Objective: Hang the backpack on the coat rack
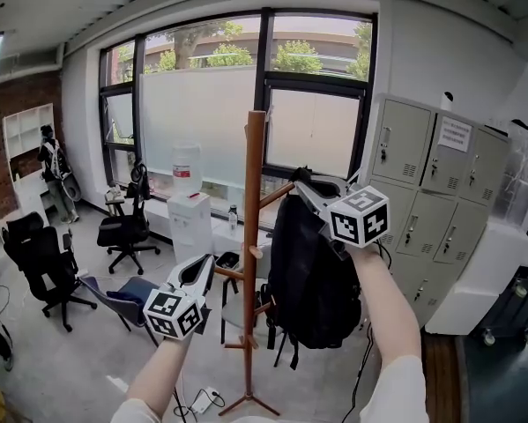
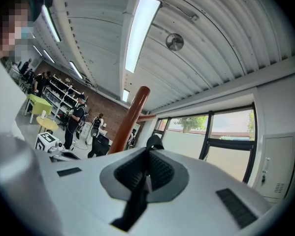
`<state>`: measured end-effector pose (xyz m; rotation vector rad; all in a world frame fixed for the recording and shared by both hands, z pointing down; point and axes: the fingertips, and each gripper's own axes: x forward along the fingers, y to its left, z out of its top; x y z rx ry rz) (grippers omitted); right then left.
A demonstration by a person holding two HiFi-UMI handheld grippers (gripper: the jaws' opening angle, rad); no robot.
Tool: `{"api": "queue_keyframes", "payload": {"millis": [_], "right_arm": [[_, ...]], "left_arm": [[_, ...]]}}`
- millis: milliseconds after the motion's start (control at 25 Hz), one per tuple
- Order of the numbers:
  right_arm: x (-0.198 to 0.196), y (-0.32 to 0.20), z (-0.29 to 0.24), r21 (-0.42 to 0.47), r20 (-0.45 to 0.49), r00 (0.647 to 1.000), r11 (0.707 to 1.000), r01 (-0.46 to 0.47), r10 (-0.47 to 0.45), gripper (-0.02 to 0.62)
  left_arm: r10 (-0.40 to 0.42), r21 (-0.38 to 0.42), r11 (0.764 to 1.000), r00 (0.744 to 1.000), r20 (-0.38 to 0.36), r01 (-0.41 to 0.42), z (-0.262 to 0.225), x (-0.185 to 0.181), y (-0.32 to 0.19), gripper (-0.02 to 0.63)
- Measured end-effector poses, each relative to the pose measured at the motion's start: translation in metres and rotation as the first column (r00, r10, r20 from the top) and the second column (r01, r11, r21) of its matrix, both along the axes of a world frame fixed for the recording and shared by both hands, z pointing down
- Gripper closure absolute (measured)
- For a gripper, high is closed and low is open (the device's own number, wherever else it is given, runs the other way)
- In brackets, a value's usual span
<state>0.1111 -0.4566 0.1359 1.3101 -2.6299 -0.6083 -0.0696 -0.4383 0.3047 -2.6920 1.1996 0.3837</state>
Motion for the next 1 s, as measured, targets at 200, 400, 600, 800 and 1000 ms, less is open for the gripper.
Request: {"api": "queue_keyframes", "payload": {"millis": [200, 400, 600, 800, 1000], "right_arm": [[-0.018, 0.006, 0.004, -0.014, -0.049, 0.997, 0.998, 0.061, -0.062, 0.588], [-0.036, 0.009, 0.022, -0.06, -0.118, 0.989, 0.995, 0.084, -0.091, 0.588], [-0.039, 0.005, 0.046, -0.122, -0.088, 0.993, 0.99, 0.066, -0.077, 0.587], [-0.042, 0.003, 0.056, -0.148, 0.012, 0.996, 0.985, 0.085, -0.084, 0.586], [-0.06, 0.004, 0.067, -0.166, 0.033, 0.996, 0.982, 0.093, -0.088, 0.586]], "left_arm": [[0.005, -0.007, 1.0, 1.0, 0.002, -0.005, 0.002, 0.004, -0.003, 0.597], [0.021, -0.018, 1.0, 1.0, -0.005, -0.021, 0.002, 0.008, -0.001, 0.597], [0.028, -0.024, 0.999, 1.0, -0.012, -0.028, 0.005, 0.007, 0.003, 0.597], [0.039, -0.04, 0.998, 0.999, -0.006, -0.04, 0.007, 0.008, 0.003, 0.597], [0.045, -0.034, 0.998, 0.999, -0.007, -0.046, 0.005, 0.008, 0.008, 0.597]]}}
